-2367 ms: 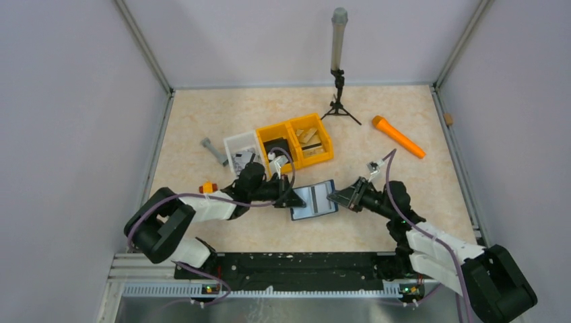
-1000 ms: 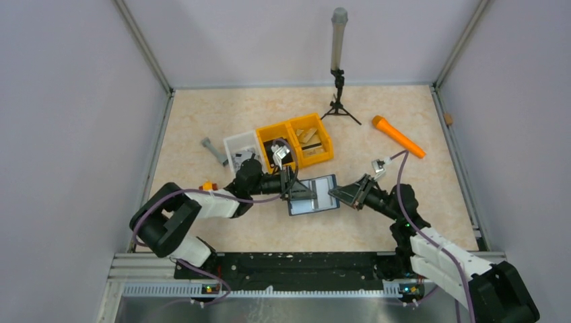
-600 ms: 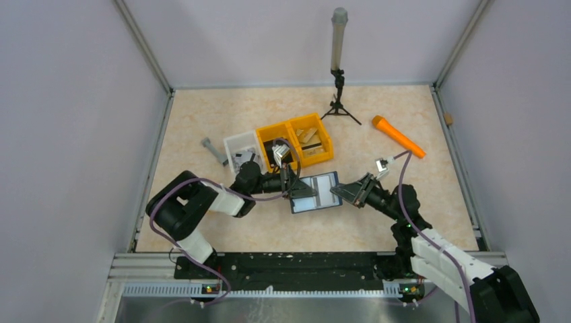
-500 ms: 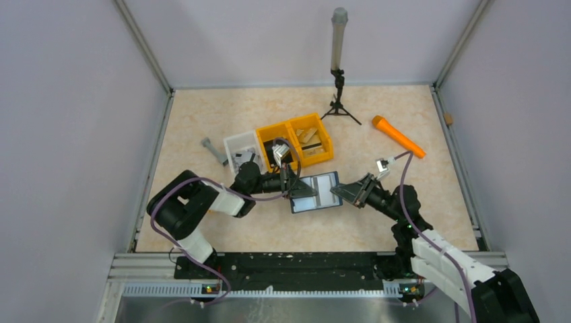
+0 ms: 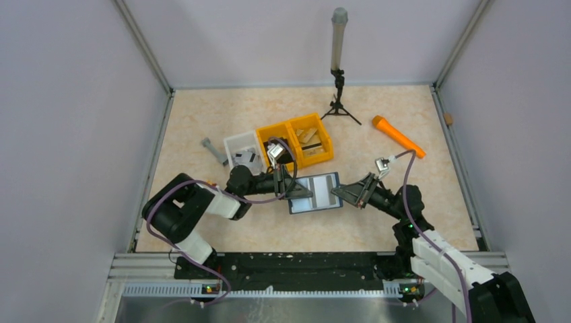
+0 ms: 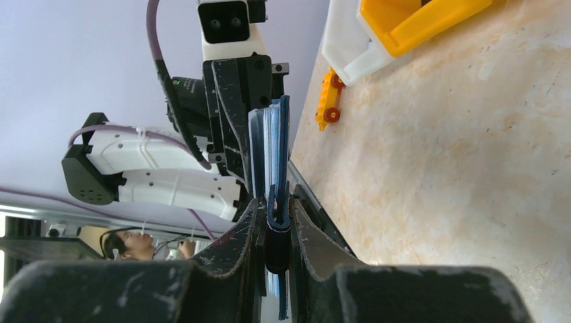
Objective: Take the credit cards out of the card holder
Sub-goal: Remove the credit card from the card holder.
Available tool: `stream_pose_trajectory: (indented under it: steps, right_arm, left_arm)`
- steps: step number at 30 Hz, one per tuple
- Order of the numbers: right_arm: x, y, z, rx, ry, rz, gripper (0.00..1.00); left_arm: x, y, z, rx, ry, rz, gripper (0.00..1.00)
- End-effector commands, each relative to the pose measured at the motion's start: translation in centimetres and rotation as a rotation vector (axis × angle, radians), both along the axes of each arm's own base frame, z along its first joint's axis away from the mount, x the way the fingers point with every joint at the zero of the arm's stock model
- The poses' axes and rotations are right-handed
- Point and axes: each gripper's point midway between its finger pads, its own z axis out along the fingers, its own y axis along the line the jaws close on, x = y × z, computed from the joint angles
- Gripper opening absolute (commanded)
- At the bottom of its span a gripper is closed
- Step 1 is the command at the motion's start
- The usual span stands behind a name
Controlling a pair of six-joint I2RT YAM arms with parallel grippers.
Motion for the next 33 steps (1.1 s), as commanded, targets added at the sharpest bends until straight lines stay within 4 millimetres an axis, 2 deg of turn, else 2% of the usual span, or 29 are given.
stream_pose_trajectory:
  steps: [1, 4, 6, 10, 16, 18, 20, 22, 33]
  right_arm:
    - [-0.4, 0.0, 1.6, 0.036, -0.063, 0.027, 0.00]
    - [-0.6, 0.1, 2.4, 0.041, -0.087, 0.041, 0.19]
    - [-0.7, 0.2, 2.9, 0.045, -0.103, 0.052, 0.25]
    - [-1.0, 0.4, 3.2, 0.037, -0.112, 0.077, 0.32]
    - [-1.3, 0.6, 3.2, 0.031, -0.118, 0.097, 0.33]
    - [-1.4, 0.7, 3.2, 0.030, -0.120, 0.103, 0.29]
    - [-1.4, 0.7, 3.1, 0.027, -0.118, 0.103, 0.12]
    - [-1.3, 0.6, 3.0, 0.026, -0.109, 0.096, 0.00]
    - [-1.1, -0.1, 3.1, 0.048, -0.095, 0.035, 0.00]
  left_arm:
    - [-0.7, 0.5, 2.4, -0.066, -0.113, -0.019, 0.00]
    - [-0.7, 0.3, 2.1, -0.043, -0.116, -0.018, 0.00]
    - [-0.5, 0.1, 1.8, -0.025, -0.116, -0.016, 0.00]
    - [-0.4, -0.5, 1.7, 0.002, -0.126, -0.012, 0.00]
    - [-0.4, -1.4, 2.0, 0.010, -0.134, -0.024, 0.00]
    - [-0.4, -1.6, 1.9, 0.011, -0.131, -0.027, 0.00]
    - [-0.4, -1.6, 1.9, 0.010, -0.131, -0.028, 0.00]
    - [-0.5, -1.6, 1.9, 0.011, -0.129, -0.028, 0.00]
    - [-0.7, -0.8, 1.7, 0.016, -0.125, -0.029, 0.00]
